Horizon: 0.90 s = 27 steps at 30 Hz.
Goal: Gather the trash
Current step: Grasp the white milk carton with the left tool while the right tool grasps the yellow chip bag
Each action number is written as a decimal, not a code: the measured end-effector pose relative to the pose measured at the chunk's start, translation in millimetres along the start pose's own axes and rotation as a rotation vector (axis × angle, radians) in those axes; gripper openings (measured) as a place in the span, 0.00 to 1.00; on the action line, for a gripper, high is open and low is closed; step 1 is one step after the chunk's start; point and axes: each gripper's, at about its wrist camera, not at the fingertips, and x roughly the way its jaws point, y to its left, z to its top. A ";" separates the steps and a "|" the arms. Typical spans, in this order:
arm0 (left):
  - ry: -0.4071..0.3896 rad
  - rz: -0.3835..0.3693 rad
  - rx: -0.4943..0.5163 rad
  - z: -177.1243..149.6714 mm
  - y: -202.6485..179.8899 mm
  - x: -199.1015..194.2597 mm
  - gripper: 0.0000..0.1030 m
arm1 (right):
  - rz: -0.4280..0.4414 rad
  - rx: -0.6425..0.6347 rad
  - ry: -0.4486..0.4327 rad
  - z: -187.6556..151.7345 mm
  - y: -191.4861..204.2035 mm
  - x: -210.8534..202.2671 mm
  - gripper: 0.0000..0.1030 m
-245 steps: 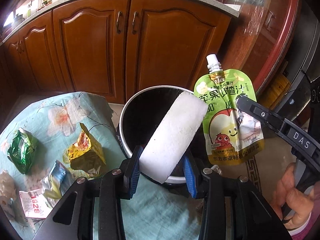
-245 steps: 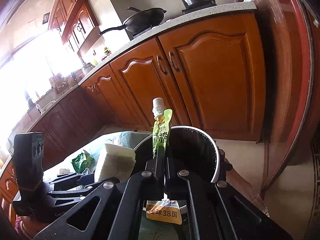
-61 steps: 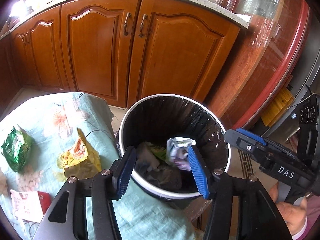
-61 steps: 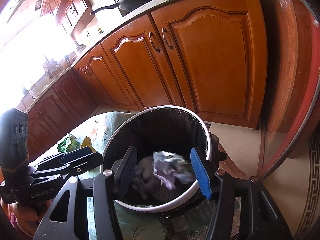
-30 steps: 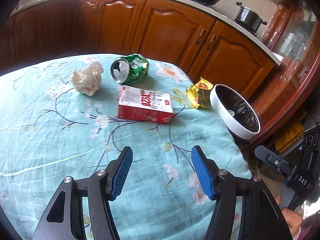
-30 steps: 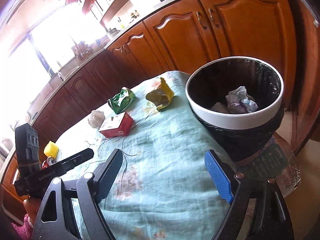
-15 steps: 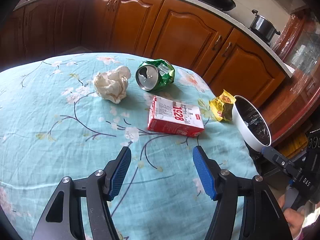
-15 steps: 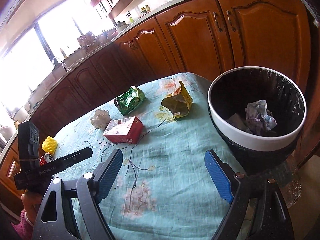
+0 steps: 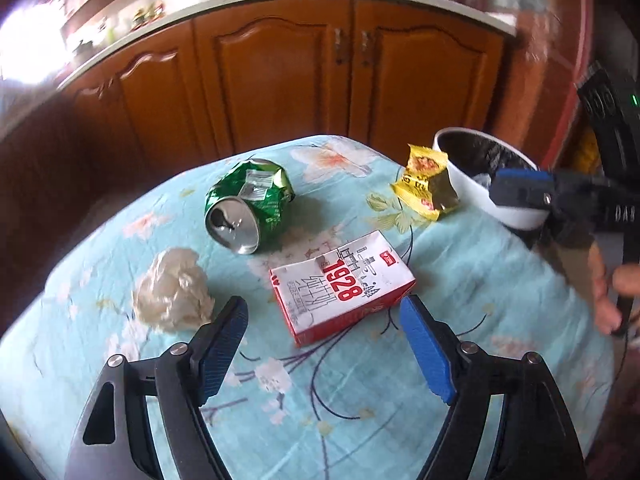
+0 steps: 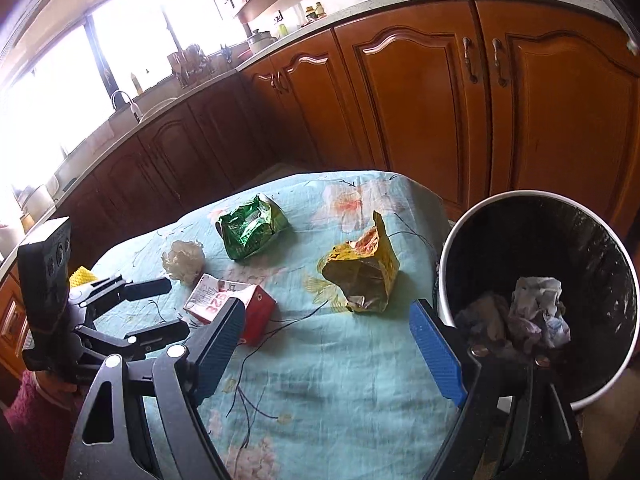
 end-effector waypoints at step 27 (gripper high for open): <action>0.101 -0.114 0.142 20.0 -16.9 60.4 0.55 | -0.008 0.027 0.042 9.6 -13.8 27.9 0.01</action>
